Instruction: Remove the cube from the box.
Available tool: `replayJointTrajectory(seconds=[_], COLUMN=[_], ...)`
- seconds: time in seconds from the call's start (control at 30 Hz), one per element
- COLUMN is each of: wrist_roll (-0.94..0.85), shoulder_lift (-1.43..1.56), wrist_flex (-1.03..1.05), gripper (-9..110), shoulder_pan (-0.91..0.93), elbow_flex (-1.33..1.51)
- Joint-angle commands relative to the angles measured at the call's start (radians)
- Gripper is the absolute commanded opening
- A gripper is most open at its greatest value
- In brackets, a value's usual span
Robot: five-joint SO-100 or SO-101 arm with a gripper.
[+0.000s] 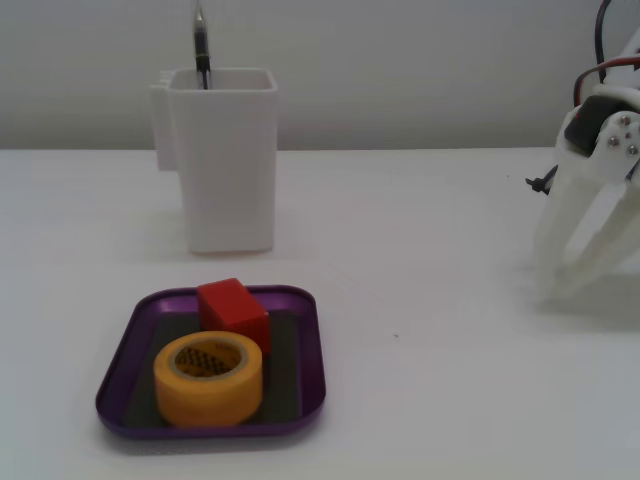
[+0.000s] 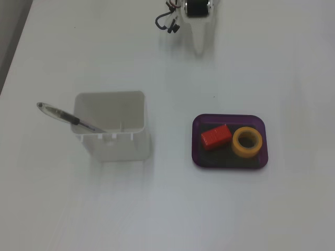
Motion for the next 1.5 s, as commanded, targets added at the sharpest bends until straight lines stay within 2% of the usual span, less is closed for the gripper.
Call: replayJointTrajectory(seconds=[0.0,0.33,0.67,0.8,0.97,1.2,1.33,1.47], wrist_roll=[0.002,0.000,-0.041,-0.104,-0.141,-0.141,-0.156,-0.301], shoulder_lift=[0.037,0.034,-0.055,-0.359,-0.862,-1.465,-1.740,-1.967], wrist_flex=[-0.118,-0.144,-0.296,-0.304,-0.281,-0.052,0.058,0.156], gripper=[0,0,0,0,4,23,26,26], shoulder_pan=[-0.074,-0.072,-0.025,-0.034,-0.035,-0.038,-0.038,-0.038], elbow_flex=[-0.006,-0.020,-0.284,-0.417,-0.799,-1.420,-1.743,-1.979])
